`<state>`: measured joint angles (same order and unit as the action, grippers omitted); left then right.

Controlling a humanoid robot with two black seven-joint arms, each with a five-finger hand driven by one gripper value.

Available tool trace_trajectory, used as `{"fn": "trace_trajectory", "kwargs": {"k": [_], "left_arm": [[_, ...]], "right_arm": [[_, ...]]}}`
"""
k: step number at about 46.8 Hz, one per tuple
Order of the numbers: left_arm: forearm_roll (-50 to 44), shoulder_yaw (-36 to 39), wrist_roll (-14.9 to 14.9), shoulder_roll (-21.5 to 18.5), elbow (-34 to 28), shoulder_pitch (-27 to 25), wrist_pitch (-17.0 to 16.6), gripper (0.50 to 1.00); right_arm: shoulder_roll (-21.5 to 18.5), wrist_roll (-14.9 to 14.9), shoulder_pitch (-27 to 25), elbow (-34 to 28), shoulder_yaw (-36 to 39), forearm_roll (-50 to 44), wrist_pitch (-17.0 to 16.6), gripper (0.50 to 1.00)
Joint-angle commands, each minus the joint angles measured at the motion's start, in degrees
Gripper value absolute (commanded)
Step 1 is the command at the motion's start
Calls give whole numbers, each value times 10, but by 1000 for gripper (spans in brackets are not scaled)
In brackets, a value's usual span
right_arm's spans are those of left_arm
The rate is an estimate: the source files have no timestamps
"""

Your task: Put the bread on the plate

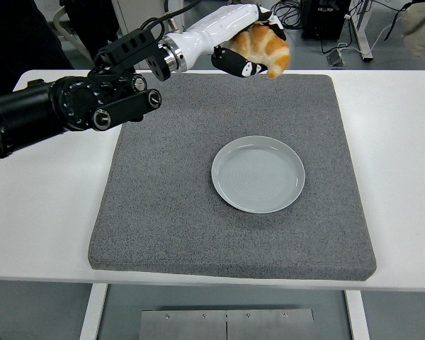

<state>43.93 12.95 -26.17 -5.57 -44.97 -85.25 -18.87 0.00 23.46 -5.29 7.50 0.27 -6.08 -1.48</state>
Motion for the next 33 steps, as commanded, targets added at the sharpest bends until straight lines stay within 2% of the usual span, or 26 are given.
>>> {"fn": "trace_trajectory", "kwargs": {"k": [1, 8, 19, 33], "left_arm": [[0, 1, -1, 10, 2, 3, -6, 500], [3, 5, -7, 29, 2, 17, -19, 500], [55, 5, -26, 42, 2, 80, -43, 500], [75, 7, -33, 52, 2, 136, -54, 500]], "right_arm": [[0, 0, 0, 0, 0, 0, 0, 1000], [0, 0, 0, 1, 0, 0, 0, 1000], [0, 0, 0, 0, 0, 0, 0, 1000], [0, 0, 0, 1, 0, 0, 0, 1000]]}}
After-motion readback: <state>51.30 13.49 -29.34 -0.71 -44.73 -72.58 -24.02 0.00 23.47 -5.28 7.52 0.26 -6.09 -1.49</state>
